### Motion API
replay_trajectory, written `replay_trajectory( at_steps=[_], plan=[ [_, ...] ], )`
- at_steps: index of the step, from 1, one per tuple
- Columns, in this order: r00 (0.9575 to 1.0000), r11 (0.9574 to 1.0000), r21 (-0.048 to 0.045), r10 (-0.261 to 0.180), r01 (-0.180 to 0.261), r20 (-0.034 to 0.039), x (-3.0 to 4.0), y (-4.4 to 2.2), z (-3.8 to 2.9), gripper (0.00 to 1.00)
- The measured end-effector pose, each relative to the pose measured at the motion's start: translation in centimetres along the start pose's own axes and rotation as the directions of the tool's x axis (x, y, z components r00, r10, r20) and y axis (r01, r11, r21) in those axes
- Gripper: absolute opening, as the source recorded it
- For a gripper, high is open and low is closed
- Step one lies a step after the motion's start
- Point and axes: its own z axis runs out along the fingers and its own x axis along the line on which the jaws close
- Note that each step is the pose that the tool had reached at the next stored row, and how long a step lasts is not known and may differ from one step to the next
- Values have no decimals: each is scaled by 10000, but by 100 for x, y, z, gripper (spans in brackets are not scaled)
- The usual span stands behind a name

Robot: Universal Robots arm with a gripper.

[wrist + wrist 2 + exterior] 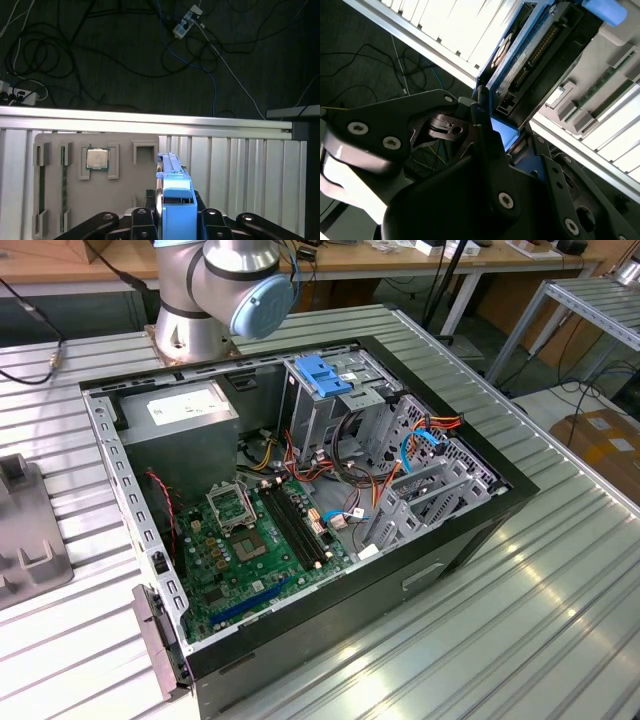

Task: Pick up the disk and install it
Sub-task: 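Pick up the disk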

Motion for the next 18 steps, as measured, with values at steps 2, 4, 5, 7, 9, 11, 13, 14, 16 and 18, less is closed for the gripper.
replay_trajectory(
  at_steps=[2, 4, 5, 7, 9, 11, 13, 14, 16, 18],
  plan=[
    [10000, 10000, 2, -1, 1, 24, -3, 1, -20, 37],
    [10000, 10000, 3, -3, 3, 51, -6, 2, -40, 37],
    [10000, 10000, 4, -3, 3, 67, -8, 3, -51, 37],
    [9999, 10000, 5, -5, 5, 105, -12, 3, -78, 37],
    [9999, 10000, 6, -7, 7, 134, -15, 4, -98, 37],
    [9999, 10000, 7, -8, 8, 170, -18, 5, -117, 37],
    [9998, 10000, 8, -10, 10, 206, -21, 6, -135, 37],
    [9997, 10000, 9, -11, 11, 226, -22, 6, -144, 37],
    [9996, 10000, 13, -14, 14, 274, -25, 7, -162, 37],
    [9994, 10000, 15, -18, 17, 359, -30, 8, -195, 37]
  ],
)
